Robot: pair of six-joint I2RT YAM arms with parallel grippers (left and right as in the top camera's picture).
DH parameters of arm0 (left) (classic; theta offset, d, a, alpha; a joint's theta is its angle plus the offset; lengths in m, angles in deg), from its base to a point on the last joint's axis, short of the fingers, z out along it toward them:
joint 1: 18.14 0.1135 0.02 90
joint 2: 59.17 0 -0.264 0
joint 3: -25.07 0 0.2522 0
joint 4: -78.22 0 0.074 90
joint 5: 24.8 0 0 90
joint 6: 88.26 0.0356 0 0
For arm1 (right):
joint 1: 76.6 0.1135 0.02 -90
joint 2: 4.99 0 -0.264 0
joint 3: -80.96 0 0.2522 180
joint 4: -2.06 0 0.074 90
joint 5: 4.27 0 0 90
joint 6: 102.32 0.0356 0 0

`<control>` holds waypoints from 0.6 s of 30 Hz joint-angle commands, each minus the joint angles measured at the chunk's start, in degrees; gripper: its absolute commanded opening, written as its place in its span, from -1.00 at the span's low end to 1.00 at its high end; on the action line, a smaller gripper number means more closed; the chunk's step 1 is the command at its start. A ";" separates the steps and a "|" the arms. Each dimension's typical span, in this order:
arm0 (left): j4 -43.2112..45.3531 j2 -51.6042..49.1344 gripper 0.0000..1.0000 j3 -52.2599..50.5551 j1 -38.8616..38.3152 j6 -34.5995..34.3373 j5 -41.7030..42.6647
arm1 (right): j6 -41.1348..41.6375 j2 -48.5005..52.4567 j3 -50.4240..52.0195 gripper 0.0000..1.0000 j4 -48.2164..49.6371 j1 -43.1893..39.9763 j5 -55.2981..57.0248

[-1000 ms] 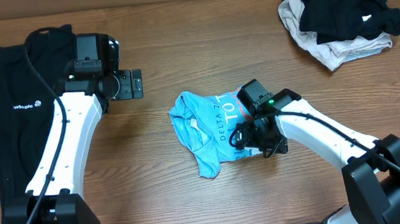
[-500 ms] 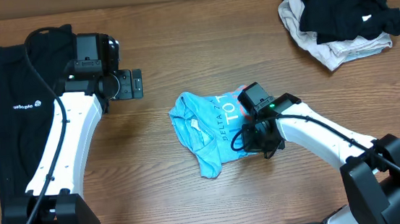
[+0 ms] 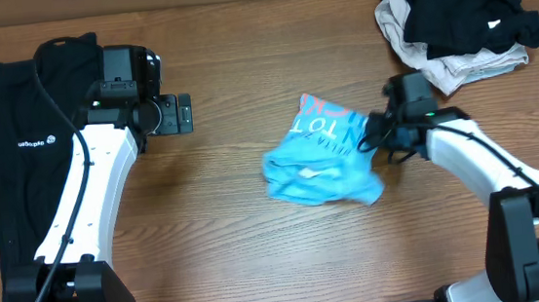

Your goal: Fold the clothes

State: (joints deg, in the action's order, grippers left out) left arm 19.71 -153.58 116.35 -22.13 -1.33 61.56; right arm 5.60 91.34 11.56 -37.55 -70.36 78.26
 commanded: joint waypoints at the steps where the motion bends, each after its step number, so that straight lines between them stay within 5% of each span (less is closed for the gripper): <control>1: 0.00 0.02 1.00 0.96 0.22 -0.81 0.70 | -1.66 -0.44 -2.01 0.71 3.56 -3.02 -11.06; 2: -0.11 0.02 1.00 0.96 0.22 -0.81 0.70 | -1.60 -0.44 -3.17 1.00 3.10 -3.50 -13.46; 10: -0.87 0.02 1.00 0.96 0.22 -0.81 0.68 | -0.04 -0.98 -14.32 1.00 -16.39 -2.51 -17.07; 18: -0.87 0.02 1.00 0.96 0.22 -0.79 0.66 | -6.14 -0.85 -11.13 0.83 -22.93 2.38 -8.17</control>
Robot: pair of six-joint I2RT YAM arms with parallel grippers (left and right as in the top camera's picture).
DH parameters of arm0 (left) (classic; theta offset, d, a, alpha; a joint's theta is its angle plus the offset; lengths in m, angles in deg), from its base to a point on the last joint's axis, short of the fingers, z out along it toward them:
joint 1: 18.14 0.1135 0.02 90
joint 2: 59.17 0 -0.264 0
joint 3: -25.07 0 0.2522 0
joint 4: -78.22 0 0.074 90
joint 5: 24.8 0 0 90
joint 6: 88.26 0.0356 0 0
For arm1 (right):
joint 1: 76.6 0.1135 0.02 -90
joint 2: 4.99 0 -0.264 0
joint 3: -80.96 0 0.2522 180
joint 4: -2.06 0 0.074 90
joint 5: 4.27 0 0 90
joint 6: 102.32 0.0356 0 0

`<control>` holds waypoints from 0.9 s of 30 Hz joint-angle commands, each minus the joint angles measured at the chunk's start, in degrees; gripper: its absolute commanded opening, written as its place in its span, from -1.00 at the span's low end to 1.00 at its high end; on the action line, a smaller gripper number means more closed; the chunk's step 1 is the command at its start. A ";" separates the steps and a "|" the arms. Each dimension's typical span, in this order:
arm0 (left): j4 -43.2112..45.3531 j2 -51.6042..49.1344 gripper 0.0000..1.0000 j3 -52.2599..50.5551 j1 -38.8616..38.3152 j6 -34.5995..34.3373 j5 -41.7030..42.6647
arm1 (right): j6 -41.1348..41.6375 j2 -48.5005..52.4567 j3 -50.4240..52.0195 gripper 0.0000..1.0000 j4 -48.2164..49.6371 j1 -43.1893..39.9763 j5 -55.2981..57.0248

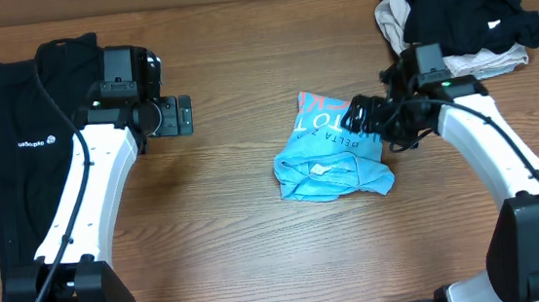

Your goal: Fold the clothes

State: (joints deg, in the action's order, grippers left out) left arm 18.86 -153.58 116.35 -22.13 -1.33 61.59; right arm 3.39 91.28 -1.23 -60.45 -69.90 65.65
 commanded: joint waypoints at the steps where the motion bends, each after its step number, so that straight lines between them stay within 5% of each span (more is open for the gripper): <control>1: -0.02 0.02 1.00 0.96 0.22 -0.79 0.63 | -4.74 -0.79 2.34 0.75 0.20 2.51 5.09; 10: -0.04 0.02 1.00 0.96 0.22 -0.79 0.63 | -5.46 -0.79 9.51 0.10 6.36 6.78 11.93; 13: -0.04 0.02 1.00 0.96 0.22 -0.79 0.63 | -3.10 -0.79 10.91 -0.71 5.66 6.84 15.80; 16: -0.02 0.02 1.00 0.96 0.22 -0.79 0.63 | -1.90 -1.14 10.69 -0.92 3.63 6.67 16.57; 24: 0.00 0.02 0.99 0.96 0.22 -0.76 0.44 | 6.27 -6.05 8.44 -0.92 -10.27 6.69 14.45; 25: 0.00 0.02 1.00 0.96 0.22 -0.76 0.44 | 7.21 -6.56 8.41 -0.85 -11.80 6.69 13.66; 27: 0.11 0.02 1.00 0.96 0.22 -0.76 0.46 | 7.52 -6.93 8.44 -0.31 -14.43 6.75 10.99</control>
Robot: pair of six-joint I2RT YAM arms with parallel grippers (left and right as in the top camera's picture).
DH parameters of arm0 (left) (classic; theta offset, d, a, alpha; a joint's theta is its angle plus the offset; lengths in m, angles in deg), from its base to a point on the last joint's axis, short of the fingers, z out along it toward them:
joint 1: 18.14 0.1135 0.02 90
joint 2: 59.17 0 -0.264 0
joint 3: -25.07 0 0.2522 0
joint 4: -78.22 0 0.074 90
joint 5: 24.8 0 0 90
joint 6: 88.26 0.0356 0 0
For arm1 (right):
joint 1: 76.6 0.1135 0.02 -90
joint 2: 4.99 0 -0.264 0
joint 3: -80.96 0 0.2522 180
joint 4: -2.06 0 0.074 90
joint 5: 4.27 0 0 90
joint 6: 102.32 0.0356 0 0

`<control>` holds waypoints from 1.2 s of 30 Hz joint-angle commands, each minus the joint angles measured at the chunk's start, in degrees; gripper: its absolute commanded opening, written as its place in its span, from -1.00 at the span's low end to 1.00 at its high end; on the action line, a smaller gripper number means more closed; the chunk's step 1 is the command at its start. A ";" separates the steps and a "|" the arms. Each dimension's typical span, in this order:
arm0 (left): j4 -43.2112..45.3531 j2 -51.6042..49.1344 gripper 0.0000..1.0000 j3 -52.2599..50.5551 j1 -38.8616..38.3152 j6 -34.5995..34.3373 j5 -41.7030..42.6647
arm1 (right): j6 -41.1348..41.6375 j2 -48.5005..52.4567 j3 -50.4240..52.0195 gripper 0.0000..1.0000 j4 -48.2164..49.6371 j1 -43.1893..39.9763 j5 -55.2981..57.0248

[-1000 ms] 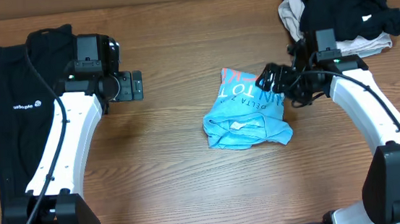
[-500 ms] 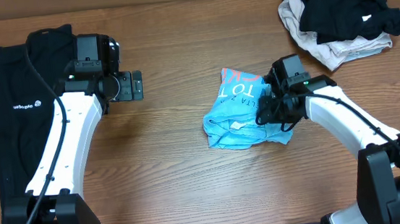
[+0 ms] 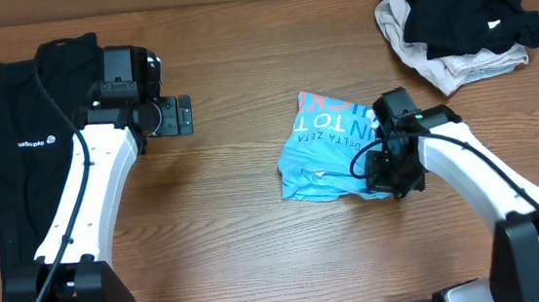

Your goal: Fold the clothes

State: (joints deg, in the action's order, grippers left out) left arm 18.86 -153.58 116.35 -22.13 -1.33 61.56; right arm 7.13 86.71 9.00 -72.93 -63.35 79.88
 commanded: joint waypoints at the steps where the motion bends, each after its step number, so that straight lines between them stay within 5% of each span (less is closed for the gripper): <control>1: 0.24 0.02 1.00 0.96 0.22 -0.76 0.48 | 3.78 -2.34 -1.77 0.00 -3.02 0.31 -4.48; 2: 0.42 0.02 1.00 0.96 0.22 -0.76 0.48 | 3.80 -2.32 -1.75 0.33 -3.65 0.37 -5.20; 4: 0.74 0.02 1.00 0.96 0.22 -0.76 0.48 | 3.98 -2.29 -1.66 0.61 -3.80 0.59 -6.25; 9: 0.85 0.02 1.00 0.96 0.22 -0.76 0.48 | 4.63 -2.21 -0.17 0.71 1.49 0.61 -6.27; 20: 0.68 0.02 1.00 0.96 0.22 -0.79 0.48 | 4.63 -2.21 11.52 -0.53 15.23 0.61 -6.21; 30: 0.61 0.02 1.00 0.96 0.22 -0.79 0.48 | 9.35 0.00 13.94 -0.87 30.08 -3.37 6.56; 34: 0.63 0.02 1.00 0.96 0.22 -0.79 0.48 | 9.33 4.74 13.92 -0.86 36.85 -7.08 9.94; 36: 0.63 0.02 1.00 0.96 0.22 -0.79 0.50 | 9.35 7.52 13.70 -0.66 39.71 -9.40 9.92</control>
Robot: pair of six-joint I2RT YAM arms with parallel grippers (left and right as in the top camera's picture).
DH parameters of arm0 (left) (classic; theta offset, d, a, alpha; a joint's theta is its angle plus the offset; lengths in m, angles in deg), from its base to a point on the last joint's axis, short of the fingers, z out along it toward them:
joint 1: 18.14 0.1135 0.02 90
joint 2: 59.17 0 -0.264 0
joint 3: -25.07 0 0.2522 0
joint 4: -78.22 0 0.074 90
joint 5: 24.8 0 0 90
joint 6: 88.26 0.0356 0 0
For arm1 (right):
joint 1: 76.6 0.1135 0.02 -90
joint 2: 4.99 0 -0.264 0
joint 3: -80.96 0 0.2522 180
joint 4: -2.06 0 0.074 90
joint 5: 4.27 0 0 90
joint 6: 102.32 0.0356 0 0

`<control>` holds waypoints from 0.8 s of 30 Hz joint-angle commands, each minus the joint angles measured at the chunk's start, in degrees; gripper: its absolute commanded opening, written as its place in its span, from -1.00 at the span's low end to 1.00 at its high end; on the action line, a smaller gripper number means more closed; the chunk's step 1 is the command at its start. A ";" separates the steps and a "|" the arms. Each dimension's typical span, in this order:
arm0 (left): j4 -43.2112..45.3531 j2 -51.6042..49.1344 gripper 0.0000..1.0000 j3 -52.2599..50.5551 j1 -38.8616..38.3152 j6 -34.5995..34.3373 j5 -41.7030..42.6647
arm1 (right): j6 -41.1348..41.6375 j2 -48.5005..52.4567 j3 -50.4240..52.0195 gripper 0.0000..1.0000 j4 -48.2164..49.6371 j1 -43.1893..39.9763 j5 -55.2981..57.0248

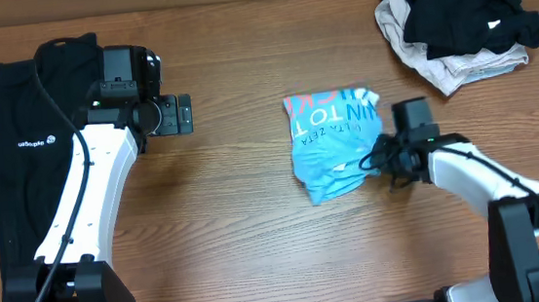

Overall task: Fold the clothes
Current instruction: 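Grasp the blue T-shirt bundle's right side with the right gripper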

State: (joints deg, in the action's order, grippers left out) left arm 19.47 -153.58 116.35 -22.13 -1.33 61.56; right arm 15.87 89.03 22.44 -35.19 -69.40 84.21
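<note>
A crumpled light-blue T-shirt (332, 141) with white and pink lettering lies right of the table's centre, its top edge spread flatter than its bunched lower part. My right gripper (380, 157) is low at the shirt's lower right edge, where the cloth gathers toward it. It appears shut on the fabric, though the wrist hides its fingertips. My left gripper (185, 114) hovers open over bare wood at the left, well away from the shirt.
A heap of black and beige clothes (458, 17) sits at the back right corner. A black garment (23, 182) with a small white logo lies flat along the left edge, partly under the left arm.
The right gripper has moved from the shirt's lower right corner out to the right. The shirt now sits slightly farther right and back, with its lettered upper part spread wider. The left arm is unchanged.
The right gripper was first at the right edge of the crumpled shirt. It then stood higher near the clothes heap with the shirt drawn rightward, then low at the shirt's lower right corner. Now the shirt lies more compact with its top flattened. The left arm stayed still throughout.
</note>
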 commanded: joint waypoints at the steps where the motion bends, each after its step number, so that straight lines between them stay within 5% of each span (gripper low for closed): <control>1: 0.00 0.02 0.99 0.96 0.22 -0.79 0.50 | 0.55 7.21 -1.16 -0.01 1.81 -6.21 1.73; 4: -0.24 0.02 1.00 0.96 0.22 -0.79 0.48 | 0.52 6.84 -4.28 0.38 -2.78 -9.62 -5.92; 12: -0.26 0.02 1.00 0.96 0.22 -0.79 0.50 | 5.16 -1.62 -12.07 0.83 -18.80 -11.72 -16.33; 24: -0.22 0.02 0.99 0.96 0.22 -0.79 0.50 | 20.48 -3.37 -9.92 1.00 -17.46 -5.44 -15.54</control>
State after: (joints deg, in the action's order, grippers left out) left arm 19.25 -153.58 116.35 -22.13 -1.33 61.56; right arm 29.99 85.68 11.73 -53.83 -77.38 67.18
